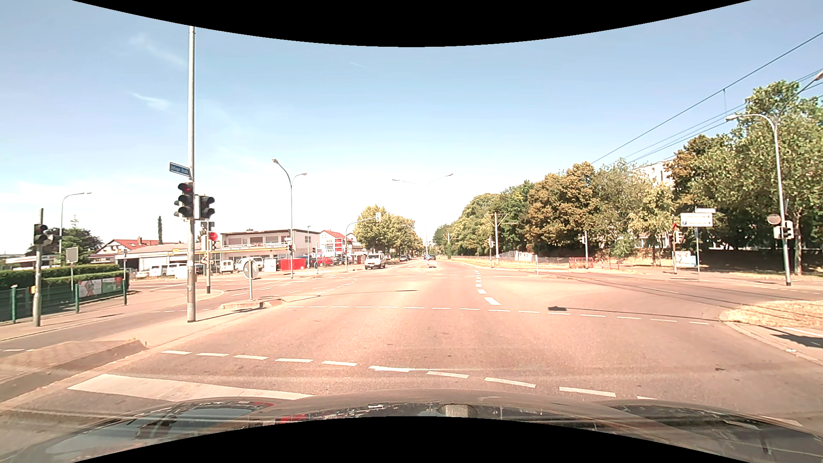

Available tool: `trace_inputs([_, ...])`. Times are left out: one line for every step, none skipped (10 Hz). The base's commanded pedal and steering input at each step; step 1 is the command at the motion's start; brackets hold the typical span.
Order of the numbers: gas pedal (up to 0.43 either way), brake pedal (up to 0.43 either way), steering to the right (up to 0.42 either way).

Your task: Follow the waypoints while adhering to traffic rules and regulations

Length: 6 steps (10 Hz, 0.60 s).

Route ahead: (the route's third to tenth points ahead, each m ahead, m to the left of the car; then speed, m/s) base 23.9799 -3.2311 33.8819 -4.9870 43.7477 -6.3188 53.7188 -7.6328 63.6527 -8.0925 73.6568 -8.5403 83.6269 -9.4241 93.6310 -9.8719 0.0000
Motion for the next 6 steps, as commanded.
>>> trace_inputs([0.0,0.238,0.008])
trace_inputs([0.0,0.238,0.008])
trace_inputs([0.0,0.238,0.008])
trace_inputs([0.0,0.238,0.008])
trace_inputs([0.0,0.238,0.008])
trace_inputs([0.0,0.238,0.008])
